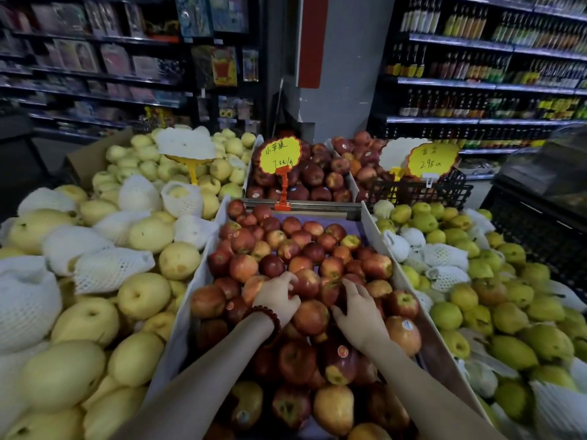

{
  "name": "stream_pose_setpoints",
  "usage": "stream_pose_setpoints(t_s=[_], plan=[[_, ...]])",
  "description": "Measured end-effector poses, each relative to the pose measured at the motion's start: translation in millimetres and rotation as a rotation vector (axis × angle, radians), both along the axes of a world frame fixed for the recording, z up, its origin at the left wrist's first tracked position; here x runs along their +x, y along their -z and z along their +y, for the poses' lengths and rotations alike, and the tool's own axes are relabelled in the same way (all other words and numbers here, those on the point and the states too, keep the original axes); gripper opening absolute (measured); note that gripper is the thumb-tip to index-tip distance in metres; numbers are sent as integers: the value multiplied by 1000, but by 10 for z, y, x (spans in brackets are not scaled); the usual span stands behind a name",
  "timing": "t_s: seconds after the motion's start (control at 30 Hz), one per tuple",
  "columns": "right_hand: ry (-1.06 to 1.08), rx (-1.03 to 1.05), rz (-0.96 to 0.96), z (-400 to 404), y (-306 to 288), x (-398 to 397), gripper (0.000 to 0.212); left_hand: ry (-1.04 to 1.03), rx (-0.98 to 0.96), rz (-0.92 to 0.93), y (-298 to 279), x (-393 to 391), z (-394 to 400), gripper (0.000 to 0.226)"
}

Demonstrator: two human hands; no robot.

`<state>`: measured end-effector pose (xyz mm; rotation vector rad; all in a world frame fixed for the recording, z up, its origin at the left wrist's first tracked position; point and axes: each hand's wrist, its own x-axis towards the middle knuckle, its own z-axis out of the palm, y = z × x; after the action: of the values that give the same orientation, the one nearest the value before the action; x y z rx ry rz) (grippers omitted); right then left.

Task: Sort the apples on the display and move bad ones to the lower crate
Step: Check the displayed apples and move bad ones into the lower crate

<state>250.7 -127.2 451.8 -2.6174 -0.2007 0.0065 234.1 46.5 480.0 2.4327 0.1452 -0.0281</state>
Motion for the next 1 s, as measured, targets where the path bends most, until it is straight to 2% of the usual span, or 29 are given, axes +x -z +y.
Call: stream_pose_setpoints(t_s=[0.13,0.2,0.33,0.53,0.6,0.73,1.0], plan=[[-36,170,-185,9,-217,-195,37,-13,-100,-69,-177,-238,-90,30],[-17,326,-243,1,-362,-381,26,-22,-139,-121,-274,-425,-183,28],[5,698,-203,-114,-484,-850,12,-33,-331,-232,-392,-866,-404,20],[-162,1043,-153,-342,-244,-1565,3,22,-558,-353,-170,-1616,-618,16],[-227,1192,-146,-412,-71,-1844,3,53,-623,-431,48,-1898,-695,15],[-313,1274,-134,-538,497,-2348,5,127,-630,-508,740,-2463,-821,12],[-275,1134,-60,-727,2113,-2891,10,121,-555,-488,2507,-2991,-949,13]])
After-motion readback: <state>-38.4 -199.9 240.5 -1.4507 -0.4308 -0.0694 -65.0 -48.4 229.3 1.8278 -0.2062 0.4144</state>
